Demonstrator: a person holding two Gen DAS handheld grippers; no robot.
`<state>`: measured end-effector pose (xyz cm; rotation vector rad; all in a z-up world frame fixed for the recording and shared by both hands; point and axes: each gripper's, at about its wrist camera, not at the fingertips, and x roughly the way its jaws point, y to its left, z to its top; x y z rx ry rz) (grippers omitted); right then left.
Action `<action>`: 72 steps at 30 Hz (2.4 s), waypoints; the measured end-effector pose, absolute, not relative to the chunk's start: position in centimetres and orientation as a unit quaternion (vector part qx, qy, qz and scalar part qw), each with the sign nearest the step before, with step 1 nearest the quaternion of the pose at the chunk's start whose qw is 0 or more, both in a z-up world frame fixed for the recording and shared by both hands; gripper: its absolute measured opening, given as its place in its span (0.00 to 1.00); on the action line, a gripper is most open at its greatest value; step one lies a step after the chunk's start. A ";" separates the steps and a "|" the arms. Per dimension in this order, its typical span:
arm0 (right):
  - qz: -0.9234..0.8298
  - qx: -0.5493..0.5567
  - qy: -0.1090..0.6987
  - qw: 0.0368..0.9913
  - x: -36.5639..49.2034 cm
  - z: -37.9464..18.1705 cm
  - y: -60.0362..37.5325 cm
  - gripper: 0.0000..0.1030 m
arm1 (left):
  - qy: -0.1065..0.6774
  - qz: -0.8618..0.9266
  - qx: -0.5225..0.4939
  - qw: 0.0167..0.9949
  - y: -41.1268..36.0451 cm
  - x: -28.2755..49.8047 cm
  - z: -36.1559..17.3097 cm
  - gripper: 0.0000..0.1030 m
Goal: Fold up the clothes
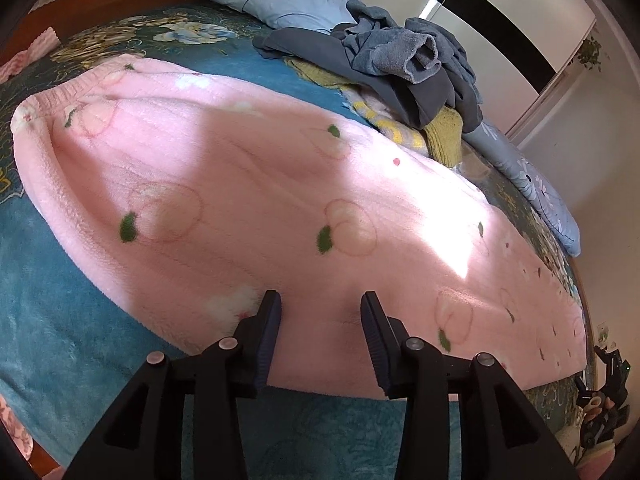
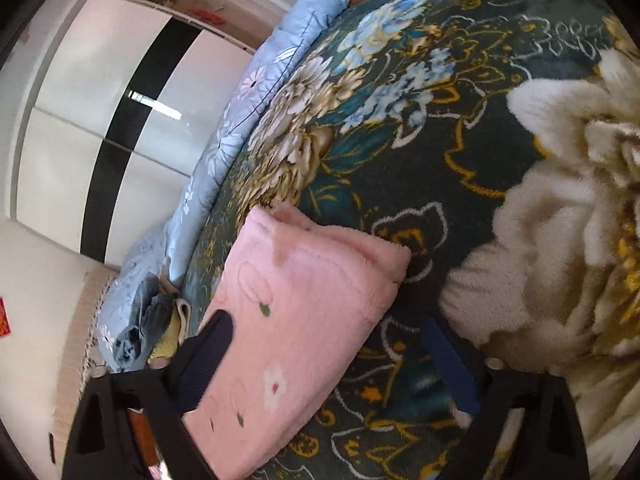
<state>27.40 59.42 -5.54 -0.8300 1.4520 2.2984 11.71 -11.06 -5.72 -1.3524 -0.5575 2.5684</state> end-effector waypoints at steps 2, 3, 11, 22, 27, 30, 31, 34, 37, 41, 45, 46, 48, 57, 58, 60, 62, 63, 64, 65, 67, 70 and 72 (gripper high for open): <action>0.795 -0.284 0.515 0.146 27.2 -5.9 59.8 0.73 | -0.192 0.865 -0.454 0.095 -11.2 11.8 -5.7 0.42; 0.793 -0.279 0.522 0.146 27.1 -6.1 60.0 0.72 | -0.195 0.864 -0.453 0.097 -11.3 11.8 -5.8 0.42; 0.780 -0.263 0.545 0.159 25.9 -7.4 60.6 0.22 | -0.211 0.861 -0.450 0.108 -11.7 11.9 -5.8 0.42; 0.871 -0.253 0.405 0.120 22.4 4.3 54.2 0.14 | -0.181 0.857 -0.465 0.130 -11.2 11.2 -5.7 0.42; 0.912 -0.248 0.323 0.059 19.1 10.1 46.3 0.14 | -0.223 0.852 -0.443 0.166 -12.7 11.8 -6.1 0.42; 0.929 -0.251 0.271 0.018 16.6 12.8 40.2 0.14 | -0.241 0.850 -0.429 0.189 -13.5 12.1 -6.3 0.42; 0.933 -0.249 0.259 0.001 15.7 13.5 38.0 0.14 | -0.248 0.848 -0.424 0.197 -13.8 12.2 -6.4 0.42; 0.943 -0.240 0.228 -0.041 13.8 15.0 32.0 0.14 | -0.279 0.841 -0.411 0.216 -15.1 12.4 -6.8 0.42; 0.945 -0.252 0.194 -0.076 12.3 14.8 26.4 0.13 | -0.296 0.839 -0.402 0.215 -16.0 12.6 -6.6 0.42; 0.932 -0.308 0.157 -0.105 10.3 11.3 19.9 0.13 | -0.301 0.841 -0.395 0.217 -16.4 12.9 -6.2 0.43; 0.914 -0.369 0.117 -0.121 9.2 6.2 14.6 0.13 | -0.307 0.839 -0.393 0.218 -16.7 12.9 -6.1 0.43; 0.910 -0.382 0.100 -0.127 9.3 4.9 13.3 0.13 | -0.309 0.838 -0.393 0.218 -16.8 12.8 -6.1 0.43; 0.903 -0.400 0.079 -0.136 9.3 2.8 11.8 0.13 | -0.311 0.837 -0.392 0.220 -16.8 12.7 -6.2 0.43; 0.873 -0.462 0.010 -0.154 10.7 -3.1 8.3 0.17 | -0.303 0.837 -0.398 0.222 -16.5 12.8 -6.3 0.44; 0.872 -0.463 0.011 -0.157 10.8 -3.0 8.4 0.17 | -0.301 0.837 -0.398 0.223 -16.4 12.8 -6.3 0.44; 0.869 -0.464 0.015 -0.168 11.0 -2.9 8.5 0.21 | -0.300 0.836 -0.399 0.227 -16.3 12.8 -6.3 0.44; 0.863 -0.465 0.036 -0.194 11.2 -2.4 9.2 0.32 | -0.300 0.834 -0.399 0.232 -16.1 12.8 -6.3 0.45; 0.860 -0.464 0.054 -0.206 11.4 -2.1 9.7 0.34 | -0.299 0.835 -0.399 0.235 -16.0 12.8 -6.3 0.45; 0.859 -0.460 0.067 -0.212 11.6 -1.8 10.2 0.35 | -0.295 0.835 -0.399 0.237 -15.8 12.9 -6.2 0.46; 0.863 -0.453 0.074 -0.210 11.6 -1.4 11.0 0.35 | -0.291 0.835 -0.400 0.240 -15.6 13.0 -6.0 0.48; 0.877 -0.434 0.084 -0.190 11.7 -0.2 13.2 0.37 | -0.290 0.832 -0.403 0.248 -15.0 13.0 -5.6 0.48; 0.897 -0.407 0.090 -0.147 11.1 1.5 16.7 0.44 | -0.293 0.816 -0.413 0.278 -13.0 12.1 -4.3 0.49; 0.907 -0.396 0.090 -0.115 10.8 2.4 18.8 0.49 | -0.279 0.811 -0.425 0.289 -11.1 11.1 -3.5 0.52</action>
